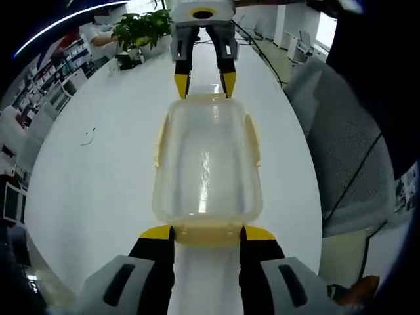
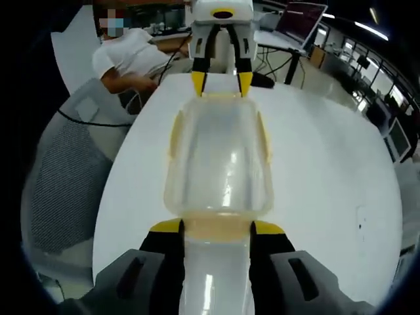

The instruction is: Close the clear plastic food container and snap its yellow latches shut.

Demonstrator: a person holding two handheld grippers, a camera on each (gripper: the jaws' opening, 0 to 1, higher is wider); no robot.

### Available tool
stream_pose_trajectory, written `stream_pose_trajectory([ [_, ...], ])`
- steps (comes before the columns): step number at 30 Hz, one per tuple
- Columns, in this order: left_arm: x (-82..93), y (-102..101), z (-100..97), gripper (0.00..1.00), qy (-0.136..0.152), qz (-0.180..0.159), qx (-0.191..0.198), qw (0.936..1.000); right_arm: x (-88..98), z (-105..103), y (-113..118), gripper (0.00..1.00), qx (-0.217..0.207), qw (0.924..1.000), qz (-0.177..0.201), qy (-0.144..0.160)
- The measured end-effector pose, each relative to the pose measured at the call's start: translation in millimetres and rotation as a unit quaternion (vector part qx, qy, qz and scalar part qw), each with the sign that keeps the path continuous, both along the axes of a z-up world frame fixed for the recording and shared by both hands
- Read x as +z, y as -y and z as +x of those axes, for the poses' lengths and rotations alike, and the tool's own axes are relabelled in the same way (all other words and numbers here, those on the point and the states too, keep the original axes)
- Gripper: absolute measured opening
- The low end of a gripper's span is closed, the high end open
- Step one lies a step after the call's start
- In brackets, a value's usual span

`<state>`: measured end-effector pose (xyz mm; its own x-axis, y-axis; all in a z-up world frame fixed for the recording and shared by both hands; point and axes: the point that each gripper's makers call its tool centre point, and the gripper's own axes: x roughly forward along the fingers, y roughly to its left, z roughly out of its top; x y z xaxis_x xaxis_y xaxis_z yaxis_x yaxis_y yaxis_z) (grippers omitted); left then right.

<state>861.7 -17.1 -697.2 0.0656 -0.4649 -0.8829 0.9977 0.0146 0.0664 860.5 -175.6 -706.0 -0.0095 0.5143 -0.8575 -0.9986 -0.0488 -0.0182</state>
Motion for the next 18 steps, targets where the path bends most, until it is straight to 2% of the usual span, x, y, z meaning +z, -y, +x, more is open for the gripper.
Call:
stream_pose_trajectory([
  [18,5.3,50.5,2.9,0.32,0.003,-0.009,-0.017,0.9998,10.4,-7.2,52.2,0.34,-0.02,0.9997,-0.014,0.005],
])
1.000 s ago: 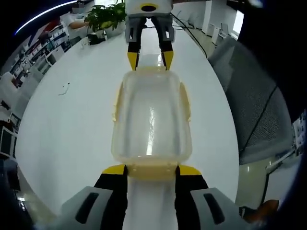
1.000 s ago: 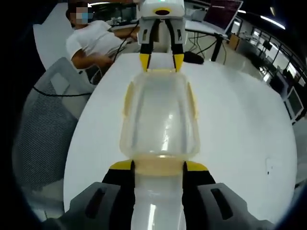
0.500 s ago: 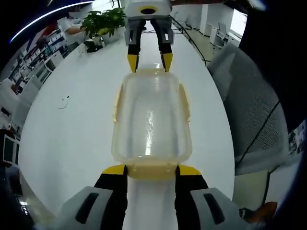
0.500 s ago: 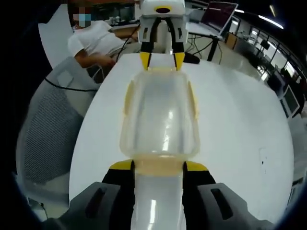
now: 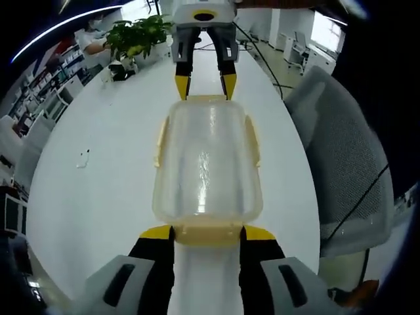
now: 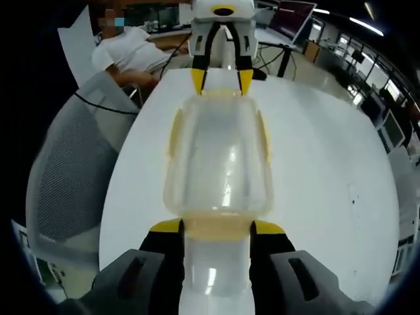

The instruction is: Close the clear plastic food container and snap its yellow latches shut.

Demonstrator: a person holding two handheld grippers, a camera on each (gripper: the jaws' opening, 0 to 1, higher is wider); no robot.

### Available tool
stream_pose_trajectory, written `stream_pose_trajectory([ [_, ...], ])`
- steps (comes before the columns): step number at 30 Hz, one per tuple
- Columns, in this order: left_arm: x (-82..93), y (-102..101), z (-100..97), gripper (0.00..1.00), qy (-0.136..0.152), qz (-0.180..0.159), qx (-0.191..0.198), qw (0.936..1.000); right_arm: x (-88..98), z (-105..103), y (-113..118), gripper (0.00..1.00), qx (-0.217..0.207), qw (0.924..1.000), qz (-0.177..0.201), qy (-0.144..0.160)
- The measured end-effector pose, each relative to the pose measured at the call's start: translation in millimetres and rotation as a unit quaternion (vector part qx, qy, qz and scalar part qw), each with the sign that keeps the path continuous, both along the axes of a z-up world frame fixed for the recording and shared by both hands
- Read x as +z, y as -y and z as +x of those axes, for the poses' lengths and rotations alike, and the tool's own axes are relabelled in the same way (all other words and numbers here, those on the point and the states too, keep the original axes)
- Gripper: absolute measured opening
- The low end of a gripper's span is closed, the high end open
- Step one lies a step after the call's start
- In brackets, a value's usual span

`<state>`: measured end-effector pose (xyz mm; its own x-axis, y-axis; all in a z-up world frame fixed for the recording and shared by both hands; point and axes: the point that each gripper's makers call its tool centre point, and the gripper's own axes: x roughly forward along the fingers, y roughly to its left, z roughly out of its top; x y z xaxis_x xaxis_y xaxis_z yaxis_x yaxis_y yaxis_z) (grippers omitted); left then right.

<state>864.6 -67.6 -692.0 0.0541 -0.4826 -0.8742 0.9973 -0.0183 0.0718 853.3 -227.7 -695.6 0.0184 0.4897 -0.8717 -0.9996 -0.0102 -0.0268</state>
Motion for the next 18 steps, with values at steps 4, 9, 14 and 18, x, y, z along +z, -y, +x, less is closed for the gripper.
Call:
stream_pose_trajectory([
  [4,-1.0,11.9,-0.6,0.32,-0.001,-0.003,-0.002,1.0,-0.4,-1.2,12.5,0.35,-0.002,1.0,-0.007,0.002],
  [9,-1.0,27.2,0.6,0.32,0.001,-0.008,-0.005,1.0,-2.7,-2.2,26.9,0.35,-0.007,0.9999,-0.013,0.004],
  [14,-3.1,38.7,1.2,0.32,0.001,-0.011,-0.008,0.9999,-5.5,-2.5,40.2,0.35,-0.013,0.9997,-0.018,0.005],
  [18,-5.2,46.7,1.8,0.32,0.002,-0.013,-0.01,0.9999,-7.7,-1.9,48.0,0.35,-0.017,0.9996,-0.021,0.004],
])
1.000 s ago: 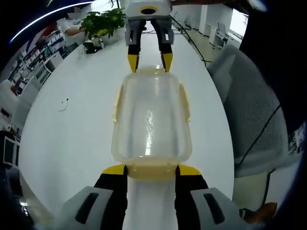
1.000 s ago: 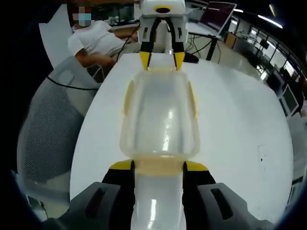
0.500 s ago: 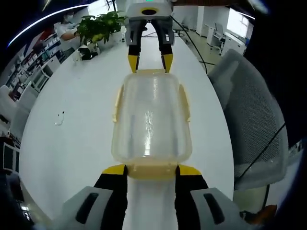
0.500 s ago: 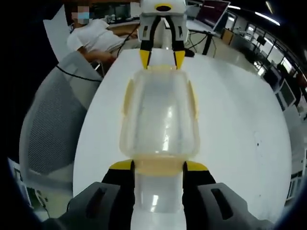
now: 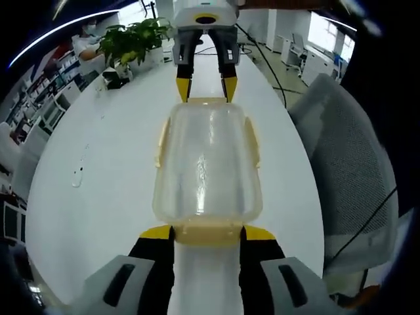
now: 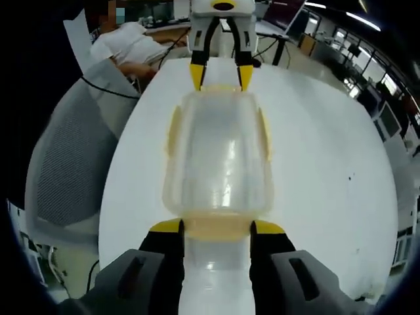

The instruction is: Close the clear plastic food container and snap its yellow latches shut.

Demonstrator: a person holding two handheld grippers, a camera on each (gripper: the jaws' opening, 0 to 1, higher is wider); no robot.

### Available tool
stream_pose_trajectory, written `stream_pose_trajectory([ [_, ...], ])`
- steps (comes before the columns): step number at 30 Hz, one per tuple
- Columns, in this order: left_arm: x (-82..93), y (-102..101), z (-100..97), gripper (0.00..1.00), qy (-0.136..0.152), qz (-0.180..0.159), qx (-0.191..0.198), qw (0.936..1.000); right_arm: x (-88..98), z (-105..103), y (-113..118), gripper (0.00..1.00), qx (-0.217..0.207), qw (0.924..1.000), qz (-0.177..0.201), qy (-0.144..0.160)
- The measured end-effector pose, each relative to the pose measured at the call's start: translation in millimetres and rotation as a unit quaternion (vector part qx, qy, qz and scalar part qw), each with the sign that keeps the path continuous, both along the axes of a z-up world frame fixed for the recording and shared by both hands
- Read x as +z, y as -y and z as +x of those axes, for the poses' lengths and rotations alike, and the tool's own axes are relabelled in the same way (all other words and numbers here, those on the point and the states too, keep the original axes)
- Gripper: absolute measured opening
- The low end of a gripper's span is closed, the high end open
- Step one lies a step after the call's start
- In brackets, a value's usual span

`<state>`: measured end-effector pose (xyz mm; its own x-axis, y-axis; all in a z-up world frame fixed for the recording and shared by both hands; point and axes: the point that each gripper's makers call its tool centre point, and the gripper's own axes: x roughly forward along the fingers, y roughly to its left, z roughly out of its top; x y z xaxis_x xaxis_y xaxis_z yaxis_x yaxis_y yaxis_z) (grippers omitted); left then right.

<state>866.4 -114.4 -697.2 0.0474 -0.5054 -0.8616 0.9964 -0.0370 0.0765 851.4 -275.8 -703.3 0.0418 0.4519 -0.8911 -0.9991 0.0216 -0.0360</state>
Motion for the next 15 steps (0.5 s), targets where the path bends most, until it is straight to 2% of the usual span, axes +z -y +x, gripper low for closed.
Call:
stream_pose_trajectory([
  [15,-5.9,33.6,3.1,0.32,-0.009,-0.011,-0.004,0.9999,-3.8,1.8,32.8,0.35,-0.005,0.9999,-0.014,-0.001],
])
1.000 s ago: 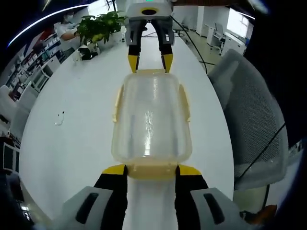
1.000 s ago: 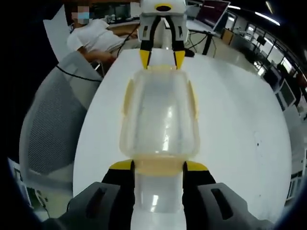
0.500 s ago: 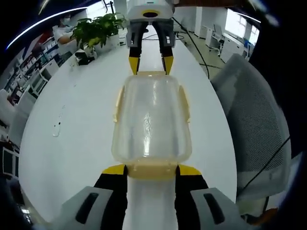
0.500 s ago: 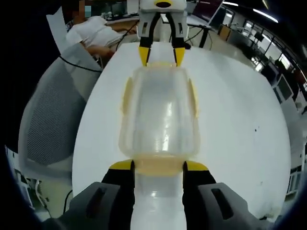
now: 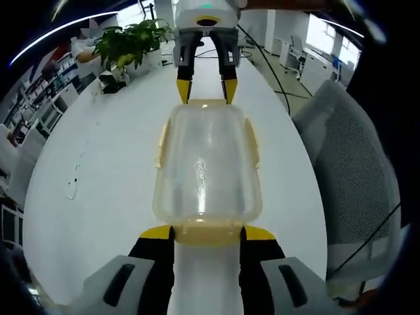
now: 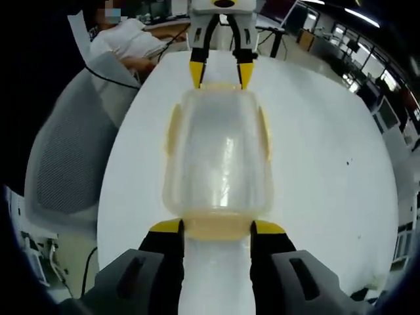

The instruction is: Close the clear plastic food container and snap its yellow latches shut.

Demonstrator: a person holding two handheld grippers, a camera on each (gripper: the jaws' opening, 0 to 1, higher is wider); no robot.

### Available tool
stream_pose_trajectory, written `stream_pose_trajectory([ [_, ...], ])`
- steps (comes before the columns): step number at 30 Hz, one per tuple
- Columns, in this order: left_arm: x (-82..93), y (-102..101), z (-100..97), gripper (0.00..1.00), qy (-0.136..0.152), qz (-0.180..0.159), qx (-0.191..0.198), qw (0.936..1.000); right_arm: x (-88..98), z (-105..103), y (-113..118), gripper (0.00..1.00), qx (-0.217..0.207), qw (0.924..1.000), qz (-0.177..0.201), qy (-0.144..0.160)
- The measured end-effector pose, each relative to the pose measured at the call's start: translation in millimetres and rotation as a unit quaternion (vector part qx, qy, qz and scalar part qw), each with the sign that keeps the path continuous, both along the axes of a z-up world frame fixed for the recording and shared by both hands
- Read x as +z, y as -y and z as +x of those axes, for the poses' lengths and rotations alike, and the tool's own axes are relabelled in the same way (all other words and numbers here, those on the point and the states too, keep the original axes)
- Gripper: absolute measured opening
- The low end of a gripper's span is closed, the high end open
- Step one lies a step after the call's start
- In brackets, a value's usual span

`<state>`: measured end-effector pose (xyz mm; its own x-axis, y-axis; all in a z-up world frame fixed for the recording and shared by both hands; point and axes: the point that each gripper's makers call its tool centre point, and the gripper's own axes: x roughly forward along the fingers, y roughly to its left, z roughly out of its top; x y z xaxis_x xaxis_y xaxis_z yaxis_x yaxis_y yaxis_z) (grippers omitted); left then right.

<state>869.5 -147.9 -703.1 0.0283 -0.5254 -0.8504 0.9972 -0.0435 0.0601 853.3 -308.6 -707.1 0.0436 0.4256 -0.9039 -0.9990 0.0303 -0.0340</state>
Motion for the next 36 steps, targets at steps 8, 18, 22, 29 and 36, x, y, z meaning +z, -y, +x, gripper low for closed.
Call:
stream_pose_trajectory([
  [8,-1.1,13.9,1.4,0.32,-0.001,-0.004,-0.002,1.0,-1.6,1.3,14.1,0.36,0.002,1.0,-0.009,0.0],
  [18,-3.8,29.2,3.6,0.32,-0.001,-0.009,0.003,1.0,-6.2,5.2,29.7,0.36,0.011,0.9995,-0.029,-0.001],
  [22,-6.2,33.5,4.1,0.32,-0.002,-0.01,0.004,0.9999,-8.8,6.4,34.3,0.36,0.012,0.9993,-0.035,-0.002],
  [29,-8.8,41.5,4.1,0.32,-0.003,-0.014,0.003,0.9999,-13.4,7.7,43.4,0.36,0.014,0.9988,-0.047,-0.004],
  [36,-14.3,49.2,5.6,0.32,-0.008,-0.015,0.002,0.9999,-15.4,9.4,51.2,0.36,0.017,0.9983,-0.056,-0.004],
])
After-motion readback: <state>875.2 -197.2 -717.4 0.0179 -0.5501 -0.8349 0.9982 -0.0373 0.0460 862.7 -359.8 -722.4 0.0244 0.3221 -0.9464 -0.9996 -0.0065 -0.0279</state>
